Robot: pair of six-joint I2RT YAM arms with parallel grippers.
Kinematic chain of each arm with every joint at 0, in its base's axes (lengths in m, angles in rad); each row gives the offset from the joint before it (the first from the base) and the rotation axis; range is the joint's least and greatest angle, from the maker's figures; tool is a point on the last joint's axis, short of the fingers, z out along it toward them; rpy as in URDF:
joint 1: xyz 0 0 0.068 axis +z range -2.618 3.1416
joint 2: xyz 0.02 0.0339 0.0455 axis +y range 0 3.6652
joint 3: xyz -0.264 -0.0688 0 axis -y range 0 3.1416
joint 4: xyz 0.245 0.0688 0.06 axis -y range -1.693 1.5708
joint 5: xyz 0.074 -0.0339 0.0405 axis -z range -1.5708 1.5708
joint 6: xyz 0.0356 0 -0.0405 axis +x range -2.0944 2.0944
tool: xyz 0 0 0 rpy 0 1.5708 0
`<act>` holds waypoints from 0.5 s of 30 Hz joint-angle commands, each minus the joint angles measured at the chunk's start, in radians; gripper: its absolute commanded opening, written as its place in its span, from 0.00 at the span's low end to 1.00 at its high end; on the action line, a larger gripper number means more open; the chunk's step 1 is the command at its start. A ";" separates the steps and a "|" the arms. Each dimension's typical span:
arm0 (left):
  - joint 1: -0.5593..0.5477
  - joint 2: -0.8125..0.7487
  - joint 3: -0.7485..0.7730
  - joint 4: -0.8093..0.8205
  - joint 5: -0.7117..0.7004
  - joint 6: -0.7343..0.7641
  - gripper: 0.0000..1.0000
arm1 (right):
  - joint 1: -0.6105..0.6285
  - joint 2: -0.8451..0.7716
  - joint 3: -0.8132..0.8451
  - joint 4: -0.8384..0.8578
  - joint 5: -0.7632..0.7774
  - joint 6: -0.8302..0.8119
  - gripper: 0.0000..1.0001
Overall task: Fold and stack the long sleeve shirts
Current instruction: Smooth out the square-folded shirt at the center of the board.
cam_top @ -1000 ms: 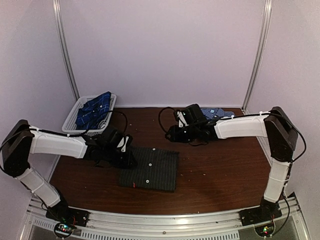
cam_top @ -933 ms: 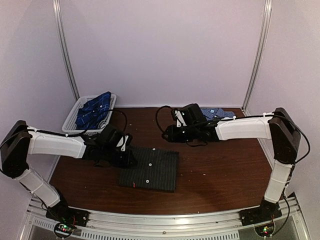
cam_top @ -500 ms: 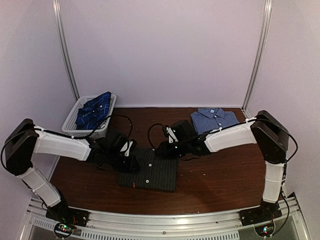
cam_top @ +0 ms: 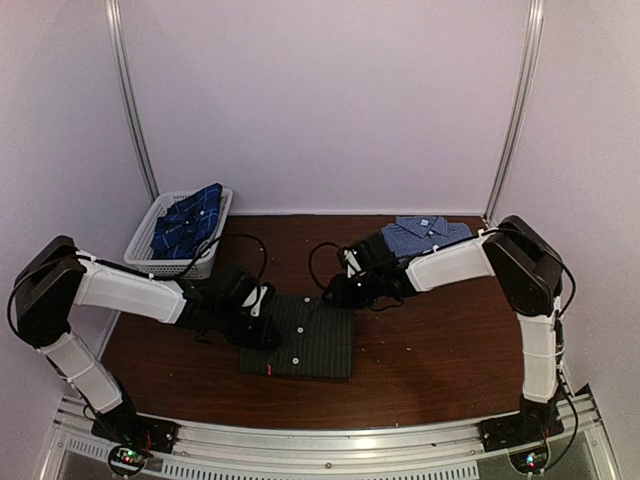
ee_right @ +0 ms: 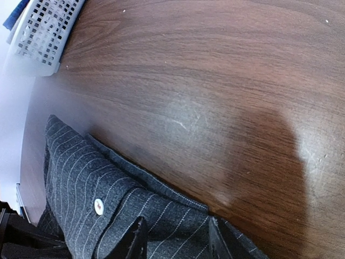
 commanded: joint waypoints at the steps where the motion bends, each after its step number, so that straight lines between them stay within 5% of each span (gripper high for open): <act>1: 0.026 -0.092 0.039 -0.094 -0.061 0.017 0.20 | -0.008 -0.014 0.049 -0.096 0.062 -0.050 0.43; 9: 0.195 -0.179 0.007 -0.143 0.004 0.081 0.32 | -0.003 -0.141 0.081 -0.206 0.152 -0.112 0.54; 15: 0.238 -0.175 -0.006 -0.117 0.079 0.126 0.40 | 0.041 -0.296 -0.067 -0.184 0.173 -0.094 0.49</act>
